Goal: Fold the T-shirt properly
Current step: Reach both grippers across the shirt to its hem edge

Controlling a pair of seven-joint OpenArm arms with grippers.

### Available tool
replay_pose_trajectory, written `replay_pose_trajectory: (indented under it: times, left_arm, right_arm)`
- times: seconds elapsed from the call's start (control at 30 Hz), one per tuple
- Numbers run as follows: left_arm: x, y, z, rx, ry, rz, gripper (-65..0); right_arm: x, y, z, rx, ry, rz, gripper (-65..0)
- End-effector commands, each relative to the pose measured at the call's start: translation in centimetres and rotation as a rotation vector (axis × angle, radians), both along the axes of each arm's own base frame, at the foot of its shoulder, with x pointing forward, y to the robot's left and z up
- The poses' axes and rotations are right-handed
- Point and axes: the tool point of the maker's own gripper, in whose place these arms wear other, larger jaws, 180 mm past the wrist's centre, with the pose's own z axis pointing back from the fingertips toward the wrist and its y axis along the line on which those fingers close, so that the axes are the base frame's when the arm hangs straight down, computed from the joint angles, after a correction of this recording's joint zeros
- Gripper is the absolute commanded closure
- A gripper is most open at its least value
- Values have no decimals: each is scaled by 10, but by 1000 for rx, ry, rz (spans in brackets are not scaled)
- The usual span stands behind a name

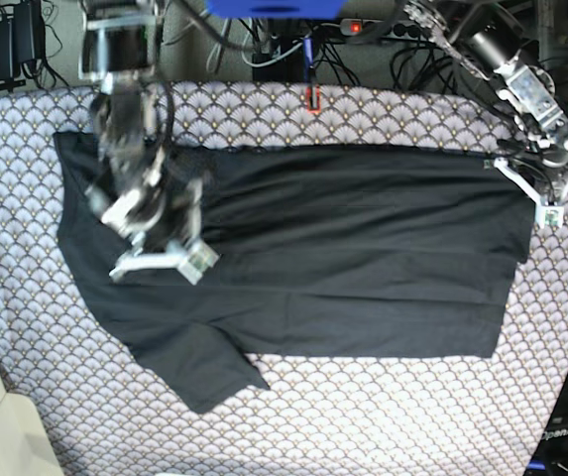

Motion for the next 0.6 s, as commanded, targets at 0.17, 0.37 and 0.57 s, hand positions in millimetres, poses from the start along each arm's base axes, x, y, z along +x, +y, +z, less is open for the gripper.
replay_pose_trajectory:
  times: [0.17,0.37,0.57]
  left_arm:
    - [-29,2,-20,16,159,13,0]
    - [-27,5,-16,23,146,19,0]
    - [-15,28,25,125,69,33,0]
  right_arm:
    - [32,-20,47,12,-134,-73,-20]
    - [10,-25,63,-13,-187,-70,-21]
    - [4,-30,86,-42,-251,-74,-23]
